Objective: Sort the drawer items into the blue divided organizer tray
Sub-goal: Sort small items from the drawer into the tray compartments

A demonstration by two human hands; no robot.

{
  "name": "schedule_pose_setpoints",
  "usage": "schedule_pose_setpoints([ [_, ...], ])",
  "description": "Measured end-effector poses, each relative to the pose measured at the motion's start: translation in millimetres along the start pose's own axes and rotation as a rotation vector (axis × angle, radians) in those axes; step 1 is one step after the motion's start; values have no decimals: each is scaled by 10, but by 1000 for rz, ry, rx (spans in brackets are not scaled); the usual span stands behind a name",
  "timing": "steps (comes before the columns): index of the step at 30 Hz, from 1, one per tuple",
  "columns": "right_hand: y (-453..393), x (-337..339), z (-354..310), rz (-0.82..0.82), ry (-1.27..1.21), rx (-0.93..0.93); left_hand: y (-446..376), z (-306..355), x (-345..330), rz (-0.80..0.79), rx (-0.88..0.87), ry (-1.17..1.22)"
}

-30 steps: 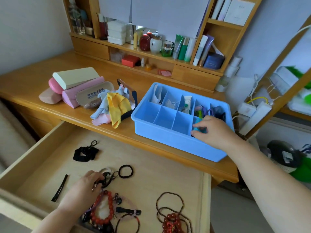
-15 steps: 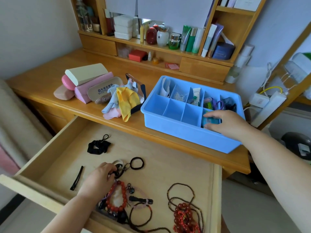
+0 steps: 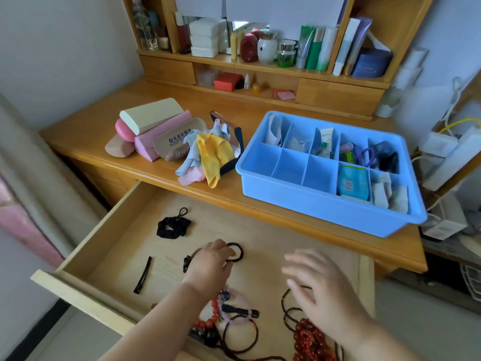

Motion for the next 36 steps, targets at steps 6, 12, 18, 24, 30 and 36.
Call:
schedule_pose_setpoints([
  [6,313,-491,230,-207,-279,-292,-131,181,-437,-317,40,-458],
  [12,427,-507,387,-233,-290,-403,-117,-41,192,115,256,303],
  [18,386,-542,358,-254,-317,-473,-227,-921,388,31,588,224],
  [24,324,-614,334,-309,-392,-517,-176,-729,32,-417,483,-101],
  [30,113,-588,204,-305,-520,-539,-173,-305,405,-232,226,5],
  [36,-294,-380,-19,-182,-679,-492,-86,174,888,-93,85,282],
])
Point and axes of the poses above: each hand's wrist, its own y-axis away from the middle knuckle, its own x-axis out of the back of the hand, z = x × y, the point moved 6 cm from there along -y, towards the middle knuckle
